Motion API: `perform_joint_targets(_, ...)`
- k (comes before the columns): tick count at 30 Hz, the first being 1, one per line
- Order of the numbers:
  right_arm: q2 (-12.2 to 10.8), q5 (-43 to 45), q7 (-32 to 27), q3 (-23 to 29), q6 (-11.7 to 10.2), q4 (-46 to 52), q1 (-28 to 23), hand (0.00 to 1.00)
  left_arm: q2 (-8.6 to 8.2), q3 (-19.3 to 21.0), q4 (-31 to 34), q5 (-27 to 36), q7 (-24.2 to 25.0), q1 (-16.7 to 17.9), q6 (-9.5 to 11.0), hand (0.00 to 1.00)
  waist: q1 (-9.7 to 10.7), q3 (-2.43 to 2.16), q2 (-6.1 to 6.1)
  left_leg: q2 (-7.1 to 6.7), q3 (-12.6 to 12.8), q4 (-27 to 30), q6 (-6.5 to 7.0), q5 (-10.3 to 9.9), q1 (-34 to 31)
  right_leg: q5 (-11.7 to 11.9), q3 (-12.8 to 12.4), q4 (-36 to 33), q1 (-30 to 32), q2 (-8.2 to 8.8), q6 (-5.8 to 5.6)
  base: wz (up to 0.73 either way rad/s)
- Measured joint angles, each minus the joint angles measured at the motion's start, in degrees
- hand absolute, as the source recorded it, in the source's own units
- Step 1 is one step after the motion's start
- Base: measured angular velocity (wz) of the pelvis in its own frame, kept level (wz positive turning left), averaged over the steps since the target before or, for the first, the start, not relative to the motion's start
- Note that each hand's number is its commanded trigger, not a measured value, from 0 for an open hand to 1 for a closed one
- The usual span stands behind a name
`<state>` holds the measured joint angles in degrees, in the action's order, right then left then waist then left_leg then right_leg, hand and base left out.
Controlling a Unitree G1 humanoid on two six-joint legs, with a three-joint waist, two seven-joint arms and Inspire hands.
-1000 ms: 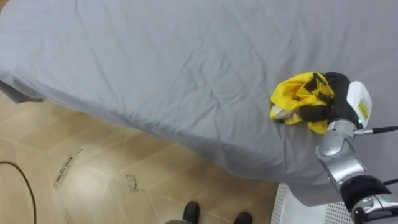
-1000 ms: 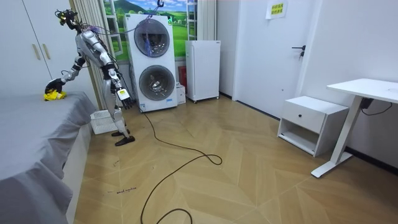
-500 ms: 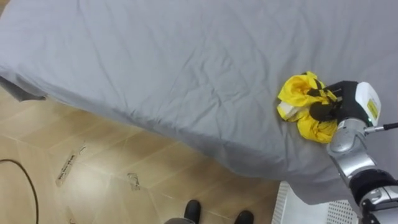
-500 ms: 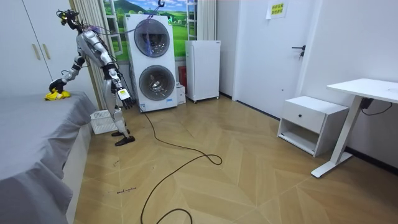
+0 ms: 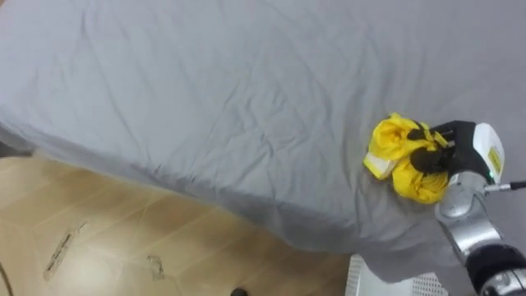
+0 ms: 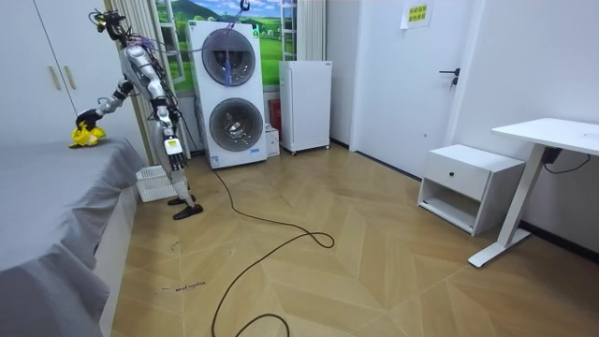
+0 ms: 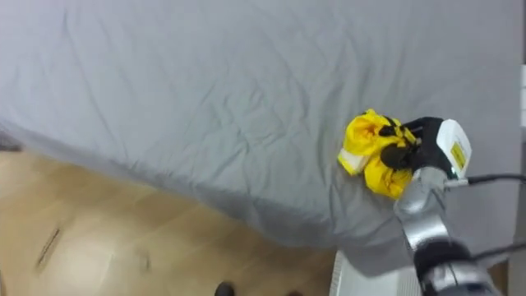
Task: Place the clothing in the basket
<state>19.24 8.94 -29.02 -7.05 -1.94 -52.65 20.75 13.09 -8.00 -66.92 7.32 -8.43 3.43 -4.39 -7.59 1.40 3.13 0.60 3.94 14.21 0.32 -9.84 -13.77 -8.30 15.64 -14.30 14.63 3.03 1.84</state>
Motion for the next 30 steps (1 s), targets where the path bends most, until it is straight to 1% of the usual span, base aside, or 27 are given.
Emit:
perform_joint_targets(1,-0.1,0.0,0.1,0.1,0.1,0.4,-1.1,1.0,-0.02,0.5,0.6,0.1,-0.1,0.5,0.0,0.0,0.3,-0.28,0.12,0.06,0.7,-0.5,0.0,0.0,1.3,0.1,-0.3,0.7,-1.2,-0.12,-0.12,-0.15)
perform_joint_targets(2,-0.7,0.1,0.6,1.4,0.5,2.2,-3.9,1.0,-0.14,1.6,1.8,0.1,-0.2,1.5,0.4,0.0,0.9,-1.21,0.43,0.09,1.1,-1.5,0.0,0.0,3.5,0.2,-0.8,1.5,-3.1,-0.17,-0.31,-0.29)
perform_joint_targets(3,-0.9,0.0,1.3,1.9,0.7,5.0,-6.8,1.0,-0.5,2.8,2.7,0.0,-0.2,2.0,0.9,0.0,1.1,-1.55,0.7,0.12,1.9,-2.5,0.0,0.0,5.8,0.2,-1.6,1.8,-4.6,-0.37,-0.37,-0.36)
perform_joint_targets(4,-0.9,0.0,1.8,2.3,0.7,6.4,-8.1,1.0,-0.79,3.4,3.0,0.0,-0.2,2.1,1.0,0.0,1.3,-1.61,0.77,0.13,2.4,-3.0,0.0,0.0,6.9,0.2,-2.2,1.8,-5.3,-0.46,-0.45,-0.4)
perform_joint_targets(6,-1.6,0.7,2.9,4.0,0.7,11.3,-13.6,1.0,-1.39,3.9,3.5,0.0,-0.4,2.4,1.6,0.0,2.8,-1.69,0.69,0.13,4.2,-4.6,0.0,0.0,11.2,-0.1,-4.2,2.1,-8.3,-0.7,-0.82,-0.35)
perform_joint_targets(7,-1.8,0.9,3.0,4.2,0.7,11.8,-14.6,1.0,-1.38,3.9,3.8,0.0,-0.4,2.8,1.9,0.0,3.2,-1.71,0.66,0.13,4.4,-5.0,-0.01,0.0,12.2,-0.1,-4.6,2.3,-9.0,-0.81,-0.87,-0.31)
perform_joint_targets(8,-2.2,1.0,3.2,4.9,0.9,13.0,-16.6,1.0,-1.38,3.9,4.6,0.1,-0.8,3.5,2.0,0.0,4.1,-1.74,0.51,0.18,5.2,-5.4,-0.01,0.0,13.6,0.0,-5.3,2.6,-10.2,-1.1,-1.0,-0.34)
perform_joint_targets(9,-2.3,1.3,3.5,5.9,1.4,14.7,-18.3,1.0,-1.44,4.2,5.5,-0.1,-1.1,3.9,2.0,0.0,4.8,-1.74,0.4,0.22,5.8,-6.0,0.02,-0.1,14.6,0.0,-6.2,2.5,-10.4,-1.25,-1.08,-0.33)
perform_joint_targets(10,-2.3,1.4,3.5,6.3,2.0,16.0,-19.2,1.0,-1.51,4.6,6.3,0.0,-1.1,4.0,2.0,0.0,5.3,-1.76,0.36,0.27,6.2,-6.2,0.08,-0.1,14.9,0.0,-6.5,2.5,-10.4,-1.36,-1.08,-0.38)
perform_joint_targets(11,-2.3,1.4,3.5,6.9,2.5,18.6,-20.6,1.0,-1.53,5.1,7.7,0.0,-1.2,5.0,2.0,0.0,6.1,-1.69,0.19,0.5,7.0,-6.8,0.27,-0.2,15.6,0.1,-7.6,2.4,-10.4,-1.71,-1.07,-0.43)
perform_joint_targets(12,-2.3,1.4,3.4,7.5,2.5,21.0,-21.7,1.0,-1.67,5.7,8.3,-0.1,-1.2,5.1,2.0,0.0,6.4,-1.69,0.14,0.7,8.0,-6.9,0.28,-0.3,15.9,0.4,-8.2,2.2,-10.5,-2.13,-0.94,-0.45)
perform_joint_targets(13,-2.3,1.4,3.4,8.3,2.5,22.8,-22.4,1.0,-1.84,6.0,8.6,-0.2,-1.1,5.1,2.0,0.0,7.4,-1.64,0.05,0.78,8.4,-6.9,0.28,-0.4,16.5,0.5,-8.7,2.1,-10.8,-2.26,-0.87,-0.28)
perform_joint_targets(14,-2.3,1.4,3.3,8.7,2.5,23.4,-22.6,1.0,-2.0,6.1,8.6,-0.3,-1.1,5.1,2.0,0.0,7.8,-1.61,0.0,0.78,8.5,-6.9,0.27,-0.4,16.9,0.5,-8.9,2.1,-11.0,-2.36,-0.87,-0.15)
perform_joint_targets(15,-2.3,1.4,3.3,9.8,2.5,24.5,-23.1,1.0,-2.35,6.2,8.6,-0.4,-0.9,5.5,2.0,0.0,8.0,-1.37,-0.25,0.82,8.6,-7.2,0.2,-0.5,17.8,0.5,-9.4,2.3,-11.6,-2.54,-0.87,-0.11)
perform_joint_targets(16,-2.4,1.4,3.3,10.4,2.5,24.9,-23.3,1.0,-2.47,6.2,8.6,-0.4,-0.8,5.7,2.0,0.0,8.2,-1.33,-0.36,0.82,8.6,-7.4,0.17,-0.5,18.2,0.5,-9.6,2.5,-11.8,-2.63,-0.87,-0.2)
perform_joint_targets(17,-2.5,1.4,3.3,11.0,2.5,25.6,-23.3,1.0,-2.52,6.2,8.6,-0.4,-0.6,6.0,2.0,0.0,8.8,-1.4,-0.55,0.88,8.6,-7.5,0.11,-0.6,18.8,0.5,-10.1,2.5,-12.1,-2.88,-0.86,-0.3)
perform_joint_targets(18,-2.6,1.4,3.2,11.3,2.4,26.6,-23.4,1.0,-2.52,6.4,8.9,-0.3,-0.3,6.2,2.0,0.0,9.0,-1.34,-0.73,0.99,8.7,-7.5,0.03,-0.9,19.2,0.6,-11.0,2.5,-11.9,-3.27,-0.77,-0.37)
perform_joint_targets(19,-2.6,1.5,3.2,11.4,2.3,26.9,-23.5,1.0,-2.54,6.7,9.0,-0.4,0.0,6.5,2.0,0.0,9.2,-1.38,-0.85,1.04,8.7,-7.5,0.02,-1.1,19.4,0.6,-11.3,2.5,-11.8,-3.49,-0.73,-0.36)
perform_joint_targets(20,-3.3,2.5,3.2,12.4,2.2,26.9,-23.5,1.0,-2.56,6.8,9.0,-0.5,0.3,7.0,2.0,0.0,9.5,-1.49,-1.05,1.12,8.6,-7.5,-0.04,-1.2,19.4,0.7,-11.7,2.6,-12.1,-3.71,-0.63,-0.17)
perform_joint_targets(21,-3.8,2.6,2.8,13.2,2.1,26.9,-23.9,1.0,-2.64,6.8,9.0,-0.6,0.5,7.3,1.9,0.0,10.4,-1.56,-1.13,1.15,8.7,-7.5,-0.06,-1.3,19.5,0.7,-11.9,2.6,-12.2,-3.76,-0.62,-0.11)
perform_joint_targets(23,-3.8,2.5,2.9,13.8,2.2,26.9,-24.9,1.0,-2.67,7.0,9.1,-0.6,0.8,7.5,1.9,0.0,10.6,-1.64,-1.32,1.31,9.3,-7.5,-0.12,-1.4,19.5,0.7,-12.4,2.5,-12.0,-3.97,-0.59,-0.13)
perform_joint_targets(24,-3.8,2.4,2.9,13.9,2.2,26.9,-25.5,1.0,-2.67,7.5,9.4,-0.5,0.9,7.8,1.9,0.0,10.6,-1.67,-1.38,1.49,10.1,-7.5,-0.19,-1.5,19.4,0.8,-12.8,2.4,-11.6,-4.16,-0.49,-0.2)
perform_joint_targets(28,-3.8,0.4,2.9,14.6,2.3,26.6,-26.2,1.0,-2.77,7.9,9.6,-0.2,0.9,7.9,1.9,0.0,11.0,-1.58,-1.62,1.77,11.5,-7.5,-0.57,-1.7,19.4,0.9,-13.9,2.3,-11.1,-4.56,-0.4,-0.21)
perform_joint_targets(29,-3.8,-0.9,2.9,15.1,2.5,26.6,-26.4,1.0,-2.81,7.9,9.6,-0.5,0.9,7.7,1.8,0.0,11.7,-1.63,-1.69,1.8,11.6,-7.5,-0.61,-1.8,19.4,0.9,-13.9,2.4,-11.1,-4.58,-0.34,-0.05)
perform_joint_targets(30,-3.8,-1.8,2.8,15.3,2.5,26.0,-26.3,1.0,-2.77,7.9,9.7,-0.5,0.8,7.6,1.8,0.0,12.2,-1.56,-1.76,1.79,11.8,-7.5,-0.62,-1.8,19.3,0.9,-14.0,2.4,-10.9,-4.58,-0.34,-0.05)
